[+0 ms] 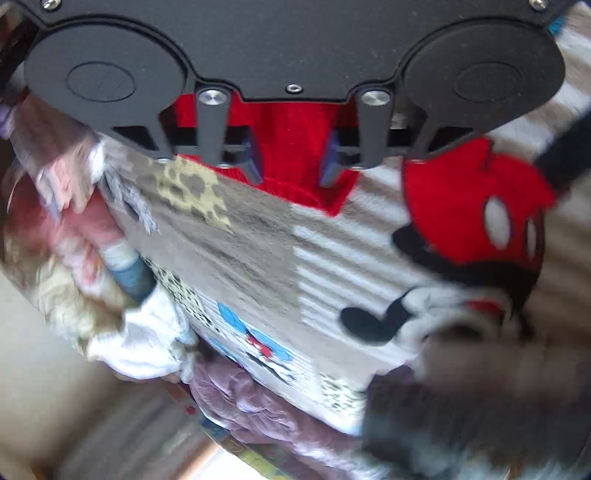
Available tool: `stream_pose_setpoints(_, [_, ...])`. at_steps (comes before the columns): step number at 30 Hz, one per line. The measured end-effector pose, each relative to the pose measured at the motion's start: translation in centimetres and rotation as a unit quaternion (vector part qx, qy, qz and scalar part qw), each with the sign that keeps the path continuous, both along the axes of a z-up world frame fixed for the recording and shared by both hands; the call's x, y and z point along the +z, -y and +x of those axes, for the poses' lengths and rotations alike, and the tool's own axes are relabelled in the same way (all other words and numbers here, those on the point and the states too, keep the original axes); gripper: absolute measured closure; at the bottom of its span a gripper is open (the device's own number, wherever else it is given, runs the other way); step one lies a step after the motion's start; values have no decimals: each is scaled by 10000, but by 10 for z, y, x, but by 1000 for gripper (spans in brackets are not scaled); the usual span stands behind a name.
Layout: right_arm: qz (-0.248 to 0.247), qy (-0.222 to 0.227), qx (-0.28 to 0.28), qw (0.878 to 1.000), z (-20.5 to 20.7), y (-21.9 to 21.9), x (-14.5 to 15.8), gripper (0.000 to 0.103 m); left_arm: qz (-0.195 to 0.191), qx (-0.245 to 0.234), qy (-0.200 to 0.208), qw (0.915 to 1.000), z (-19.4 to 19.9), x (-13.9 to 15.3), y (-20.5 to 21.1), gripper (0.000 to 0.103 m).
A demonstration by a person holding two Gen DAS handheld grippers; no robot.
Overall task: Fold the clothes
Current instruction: 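Lay the red sweater flat on the bed and open both grippers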
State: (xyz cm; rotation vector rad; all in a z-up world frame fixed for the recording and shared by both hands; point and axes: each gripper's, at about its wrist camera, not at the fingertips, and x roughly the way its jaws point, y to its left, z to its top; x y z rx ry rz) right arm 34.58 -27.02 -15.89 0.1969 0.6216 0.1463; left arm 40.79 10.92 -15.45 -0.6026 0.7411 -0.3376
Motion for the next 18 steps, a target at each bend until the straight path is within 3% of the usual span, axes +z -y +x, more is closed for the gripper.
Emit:
stream_pose_setpoints(2, [257, -54, -272, 9993, 0, 13, 3, 65, -114, 23, -97, 9999, 1, -2, -3, 69])
stream_pose_setpoints(5, [190, 32, -255, 9995, -6, 13, 7, 65, -143, -8, -39, 9999, -6, 3, -5, 62])
stream_pose_setpoints(7, [62, 191, -206, 9996, -14, 10, 14, 65, 161, -56, 148, 9997, -13, 15, 1, 51])
stream_pose_setpoints(13, [-664, 702, 72, 9953, -49, -4, 41, 64, 1080, -310, 658, 9915, -43, 38, 16, 48])
stream_pose_setpoints(18, [-919, 606, 462, 9928, -92, -18, 37, 64, 1759, -494, 1009, 9780, -83, 37, 26, 47])
